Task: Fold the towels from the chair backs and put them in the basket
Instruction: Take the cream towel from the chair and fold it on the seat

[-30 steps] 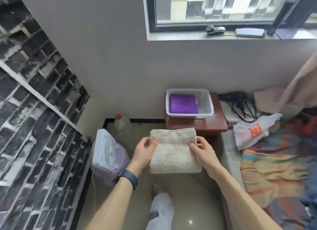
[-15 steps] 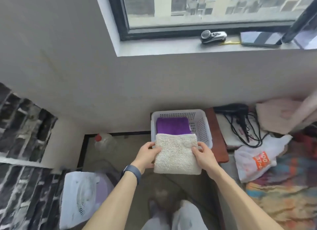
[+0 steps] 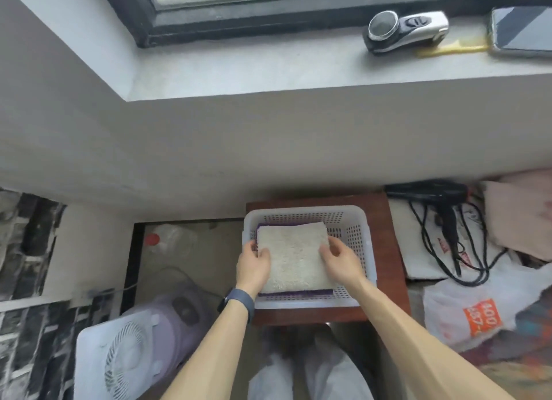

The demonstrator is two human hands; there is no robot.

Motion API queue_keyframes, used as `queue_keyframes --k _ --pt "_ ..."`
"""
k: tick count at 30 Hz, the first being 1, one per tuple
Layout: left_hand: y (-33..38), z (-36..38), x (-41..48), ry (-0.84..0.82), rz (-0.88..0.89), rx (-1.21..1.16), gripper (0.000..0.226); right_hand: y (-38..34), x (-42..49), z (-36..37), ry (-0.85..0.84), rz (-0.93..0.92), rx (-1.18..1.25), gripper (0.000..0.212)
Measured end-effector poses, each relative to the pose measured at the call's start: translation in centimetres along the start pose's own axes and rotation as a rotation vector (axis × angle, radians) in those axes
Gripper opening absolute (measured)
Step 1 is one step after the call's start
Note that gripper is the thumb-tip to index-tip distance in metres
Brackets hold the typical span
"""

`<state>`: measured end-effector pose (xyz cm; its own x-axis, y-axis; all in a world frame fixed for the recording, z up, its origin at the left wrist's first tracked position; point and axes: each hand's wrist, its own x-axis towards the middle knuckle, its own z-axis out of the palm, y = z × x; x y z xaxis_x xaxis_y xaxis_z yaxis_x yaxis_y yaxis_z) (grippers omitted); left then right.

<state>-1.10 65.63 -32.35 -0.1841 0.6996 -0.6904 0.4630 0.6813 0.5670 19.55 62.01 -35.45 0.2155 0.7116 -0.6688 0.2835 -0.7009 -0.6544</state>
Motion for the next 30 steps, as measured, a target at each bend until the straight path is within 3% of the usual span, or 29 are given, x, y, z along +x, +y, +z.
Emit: queue_keyframes --k 2,4,7,9,13,30 --pt "-0.4 0.4 -0.5 0.179 0.057 0.058 0.046 0.5 0.0 0.0 0.038 -0.005 -0.036 0.050" --pt "-0.7 0.9 -1.3 0.302 0.198 0.172 0.048 1.2 -0.6 0.1 0.203 -0.072 -0.116 0.050" --pt "-0.9 2.4 -1.5 0.272 0.521 0.475 0.056 1.7 -1.5 1.3 0.404 -0.358 -0.331 0.048" --pt "-1.4 3.4 -0.5 0.167 0.641 0.695 0.061 1.9 -1.1 2.9 0.339 -0.522 -0.526 0.051" --pt "-3.4 4.0 3.0 0.019 0.603 0.874 0.064 3.4 1.4 5.3 0.125 -0.505 -0.776 0.059" --pt "-5.7 6.4 8.2 0.056 0.669 0.939 0.074 4.5 4.6 7.2 0.062 -0.373 -0.815 0.062"
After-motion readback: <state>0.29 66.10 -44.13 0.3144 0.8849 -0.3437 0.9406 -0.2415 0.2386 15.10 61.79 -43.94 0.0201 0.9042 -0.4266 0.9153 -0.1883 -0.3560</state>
